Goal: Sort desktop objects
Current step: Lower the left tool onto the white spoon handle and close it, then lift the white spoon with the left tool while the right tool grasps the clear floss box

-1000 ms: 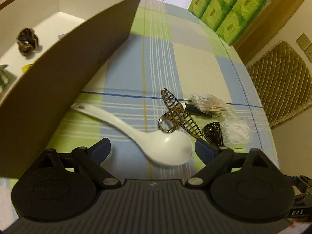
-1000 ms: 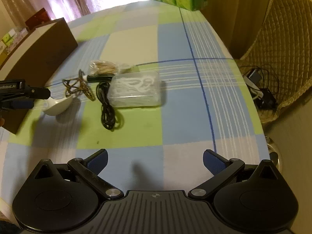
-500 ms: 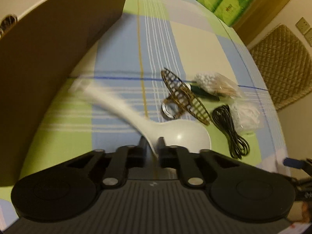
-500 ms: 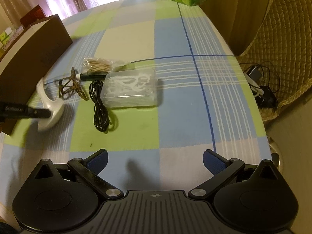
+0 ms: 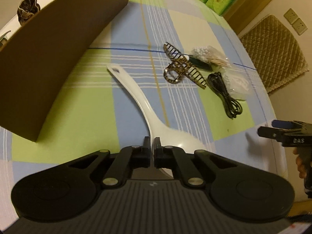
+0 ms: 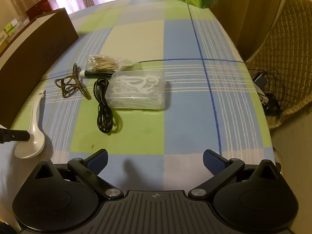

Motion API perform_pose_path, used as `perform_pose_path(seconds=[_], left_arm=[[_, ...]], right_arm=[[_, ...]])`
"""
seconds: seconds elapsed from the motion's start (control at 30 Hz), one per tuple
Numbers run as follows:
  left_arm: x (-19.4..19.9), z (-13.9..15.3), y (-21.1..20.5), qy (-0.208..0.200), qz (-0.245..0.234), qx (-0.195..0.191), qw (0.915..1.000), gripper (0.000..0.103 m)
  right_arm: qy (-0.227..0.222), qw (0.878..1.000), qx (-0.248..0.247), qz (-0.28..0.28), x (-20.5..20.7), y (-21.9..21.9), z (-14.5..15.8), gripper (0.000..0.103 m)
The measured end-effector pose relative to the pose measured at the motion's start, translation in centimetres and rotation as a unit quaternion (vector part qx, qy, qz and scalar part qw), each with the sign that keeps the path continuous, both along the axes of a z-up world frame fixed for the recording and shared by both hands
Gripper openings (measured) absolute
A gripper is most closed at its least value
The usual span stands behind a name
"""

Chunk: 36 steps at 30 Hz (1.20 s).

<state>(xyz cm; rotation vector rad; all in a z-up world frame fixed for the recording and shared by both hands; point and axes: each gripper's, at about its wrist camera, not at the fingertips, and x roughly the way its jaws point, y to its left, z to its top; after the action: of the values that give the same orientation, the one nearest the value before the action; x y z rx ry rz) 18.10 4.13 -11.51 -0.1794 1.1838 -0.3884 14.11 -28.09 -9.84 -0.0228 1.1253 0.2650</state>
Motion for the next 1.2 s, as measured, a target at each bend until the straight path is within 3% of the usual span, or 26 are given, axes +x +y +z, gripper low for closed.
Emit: perform_pose_path(seconds=[0.07, 0.17, 0.37, 0.53, 0.63, 0.8, 0.97, 1.2], left_arm=[[0.3, 0.4, 0.1, -0.002, 0.012, -0.007, 0.9999, 0.021], [1.1, 0.6, -0.3, -0.008, 0.026, -0.004, 0.9996, 0.029], [3.3, -0.7, -1.1, 0.007, 0.045, 0.026, 0.9986, 0.029], [3.8, -0.9, -2.6, -0.008, 0.04, 0.036, 0.9985, 0.027], [3.5, -0.8, -3.9, -0.02, 0.005, 0.058, 0.9981, 0.012], [2.2, -0.5, -4.3, -0.034, -0.027, 0.064, 0.997, 0.006], [1.8, -0.4, -2.4, -0.034, -0.002, 0.066, 0.9972, 0.006], [1.7, -0.4, -1.0, -0.033, 0.02, 0.067, 0.997, 0.005]], right_arm=[[-0.001, 1.0, 0.0, 0.004, 0.1, 0.1, 0.0, 0.101], [-0.003, 1.0, -0.001, 0.01, 0.2, 0.3, 0.0, 0.101], [-0.005, 1.0, -0.005, 0.003, 0.3, -0.1, 0.0, 0.101], [-0.004, 1.0, -0.005, -0.007, 0.5, -0.2, -0.2, 0.101], [-0.011, 1.0, -0.005, -0.005, 0.8, 0.1, -0.2, 0.101], [-0.042, 0.999, 0.0, -0.003, 1.8, 1.0, 0.0, 0.101], [-0.073, 0.997, 0.021, -0.005, 3.7, 2.2, 0.0, 0.101], [-0.087, 0.996, 0.002, -0.006, 6.1, 4.0, -0.9, 0.1]])
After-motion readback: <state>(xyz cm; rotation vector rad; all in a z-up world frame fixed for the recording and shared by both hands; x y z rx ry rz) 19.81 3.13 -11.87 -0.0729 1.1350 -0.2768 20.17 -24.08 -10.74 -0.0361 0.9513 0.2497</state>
